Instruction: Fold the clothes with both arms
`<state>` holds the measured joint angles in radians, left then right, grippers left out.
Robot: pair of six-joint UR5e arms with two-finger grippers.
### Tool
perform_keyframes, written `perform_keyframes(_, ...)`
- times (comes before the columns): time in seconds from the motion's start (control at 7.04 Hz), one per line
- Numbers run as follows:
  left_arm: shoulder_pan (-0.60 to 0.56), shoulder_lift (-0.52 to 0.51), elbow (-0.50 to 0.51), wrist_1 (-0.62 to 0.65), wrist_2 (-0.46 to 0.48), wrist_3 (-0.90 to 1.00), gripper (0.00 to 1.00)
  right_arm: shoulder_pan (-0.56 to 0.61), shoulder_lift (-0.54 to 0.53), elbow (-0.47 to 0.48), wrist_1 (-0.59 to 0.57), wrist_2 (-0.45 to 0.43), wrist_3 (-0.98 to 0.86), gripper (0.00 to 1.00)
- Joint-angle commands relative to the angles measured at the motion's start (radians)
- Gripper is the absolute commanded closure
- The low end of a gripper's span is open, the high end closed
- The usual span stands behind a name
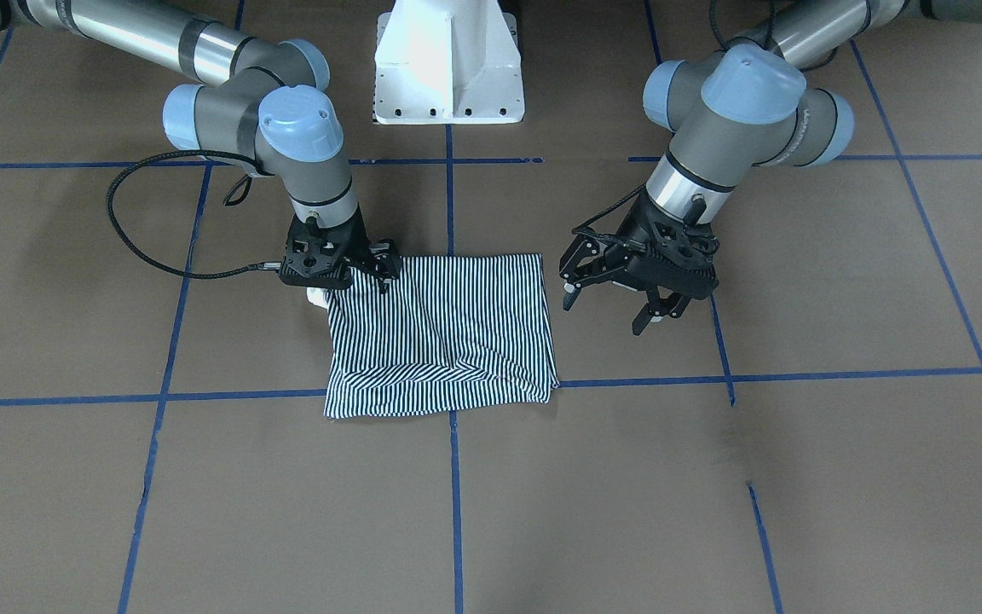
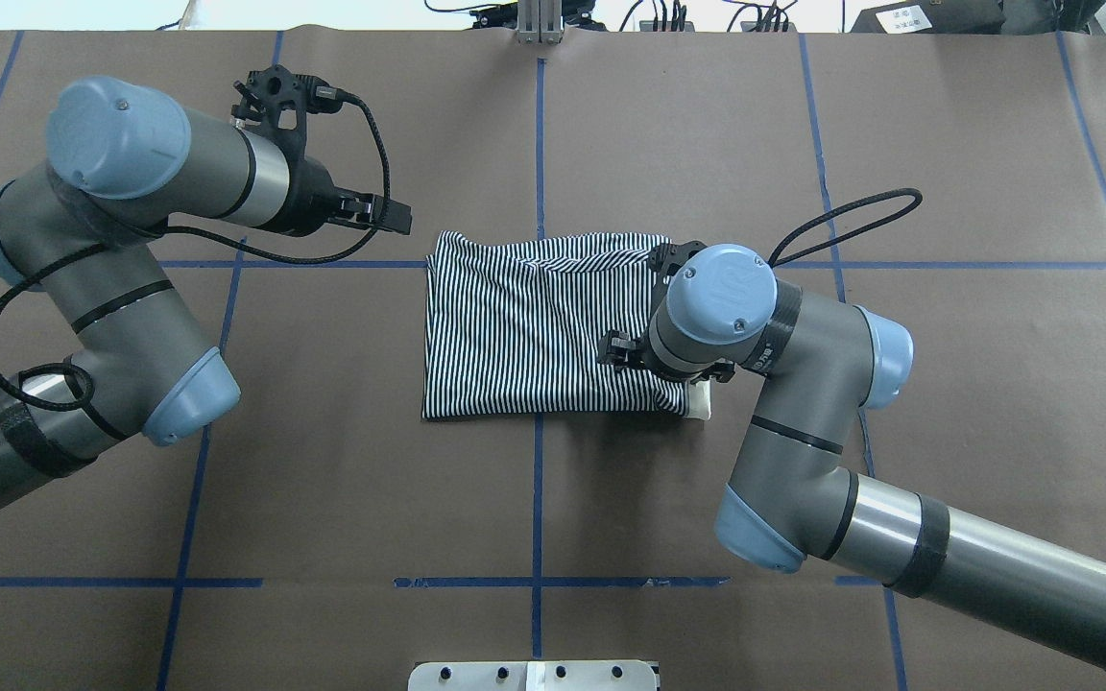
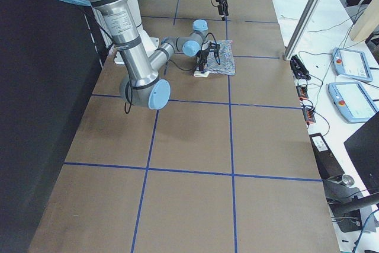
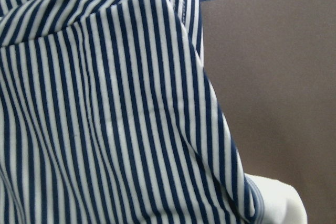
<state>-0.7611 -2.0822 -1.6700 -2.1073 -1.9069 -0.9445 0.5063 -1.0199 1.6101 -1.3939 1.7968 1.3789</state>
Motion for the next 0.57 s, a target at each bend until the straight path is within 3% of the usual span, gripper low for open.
perform_keyframes(0.0,-0.003,0.001,-0.002,0.003,0.0,0.007,0.0,0.0,0.012,-0.006,0.0,-0.008,0.005,0.0)
perform_keyframes(0.43,-0.003,-0.001,-0.011,0.056,-0.004,0.013,0.0,0.099,0.014,0.072,-0.084,0.08,-0.02,0.0)
